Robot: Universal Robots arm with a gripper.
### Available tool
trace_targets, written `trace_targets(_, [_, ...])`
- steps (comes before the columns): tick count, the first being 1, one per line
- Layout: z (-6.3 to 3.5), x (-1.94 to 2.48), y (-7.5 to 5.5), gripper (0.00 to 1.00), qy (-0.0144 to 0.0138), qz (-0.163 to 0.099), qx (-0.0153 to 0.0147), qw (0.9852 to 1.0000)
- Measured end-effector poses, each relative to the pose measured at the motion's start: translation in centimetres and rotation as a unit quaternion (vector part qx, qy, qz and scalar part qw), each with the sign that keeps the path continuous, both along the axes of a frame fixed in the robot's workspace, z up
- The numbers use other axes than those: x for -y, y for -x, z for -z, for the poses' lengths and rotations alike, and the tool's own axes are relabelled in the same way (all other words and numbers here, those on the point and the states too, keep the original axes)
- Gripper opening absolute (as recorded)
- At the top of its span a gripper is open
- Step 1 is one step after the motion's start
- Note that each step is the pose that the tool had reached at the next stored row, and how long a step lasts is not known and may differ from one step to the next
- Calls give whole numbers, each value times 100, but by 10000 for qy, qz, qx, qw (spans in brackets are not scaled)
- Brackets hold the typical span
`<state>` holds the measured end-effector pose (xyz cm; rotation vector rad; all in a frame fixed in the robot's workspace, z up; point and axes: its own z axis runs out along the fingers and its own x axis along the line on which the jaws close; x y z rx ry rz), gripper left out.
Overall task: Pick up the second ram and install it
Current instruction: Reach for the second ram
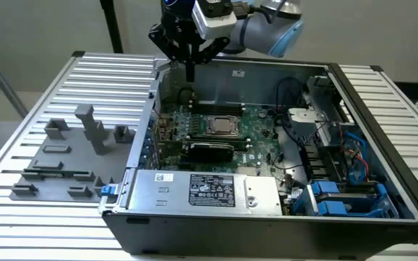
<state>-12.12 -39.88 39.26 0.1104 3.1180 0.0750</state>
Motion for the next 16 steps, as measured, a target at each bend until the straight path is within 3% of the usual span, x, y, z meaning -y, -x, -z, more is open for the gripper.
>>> trace_targets(16, [0,2,14,11,0,1,1,10000])
